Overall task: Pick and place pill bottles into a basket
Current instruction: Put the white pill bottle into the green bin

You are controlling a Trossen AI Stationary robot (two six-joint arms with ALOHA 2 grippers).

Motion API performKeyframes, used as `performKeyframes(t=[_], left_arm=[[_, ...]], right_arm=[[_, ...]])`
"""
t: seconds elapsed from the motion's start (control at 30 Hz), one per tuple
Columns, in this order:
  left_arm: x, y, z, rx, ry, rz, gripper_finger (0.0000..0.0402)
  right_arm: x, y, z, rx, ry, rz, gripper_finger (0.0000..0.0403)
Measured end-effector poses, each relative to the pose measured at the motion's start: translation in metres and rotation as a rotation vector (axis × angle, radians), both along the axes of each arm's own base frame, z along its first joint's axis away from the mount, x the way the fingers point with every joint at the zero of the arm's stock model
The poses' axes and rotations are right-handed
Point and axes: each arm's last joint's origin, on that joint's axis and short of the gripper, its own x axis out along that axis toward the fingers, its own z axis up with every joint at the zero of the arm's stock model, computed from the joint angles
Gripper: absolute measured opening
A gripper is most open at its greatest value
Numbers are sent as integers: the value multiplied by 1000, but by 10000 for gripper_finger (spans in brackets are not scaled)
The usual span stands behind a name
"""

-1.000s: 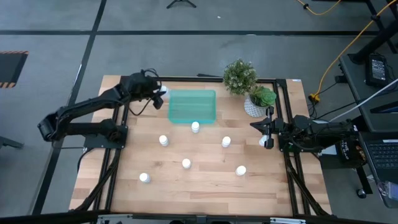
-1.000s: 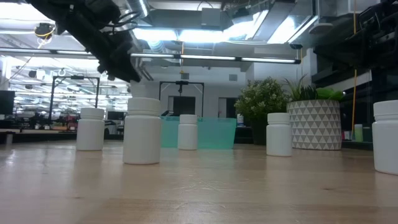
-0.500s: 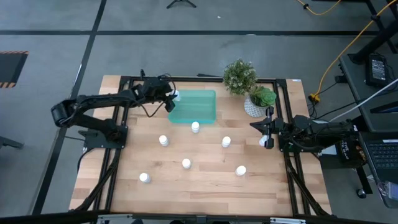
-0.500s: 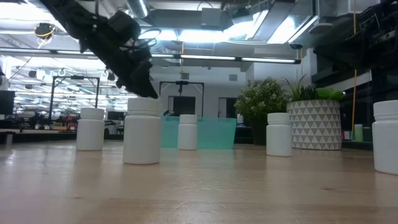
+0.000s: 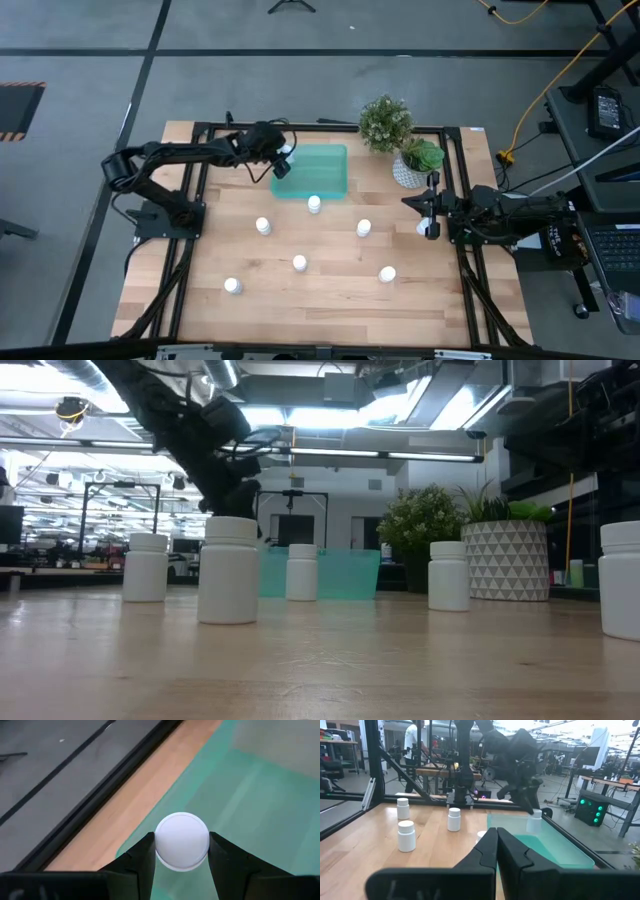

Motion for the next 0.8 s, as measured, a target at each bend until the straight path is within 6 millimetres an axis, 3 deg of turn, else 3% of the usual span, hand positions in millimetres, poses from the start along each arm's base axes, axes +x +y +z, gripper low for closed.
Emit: performKeyframes(t=[0.37,0.8], left_arm=[[9,-5,-17,34,98,22,146],[8,-4,-17,24,96,28,159]], right_arm=[[0,0,0,-1,0,-1,10],[0,0,0,-1,0,0,10]])
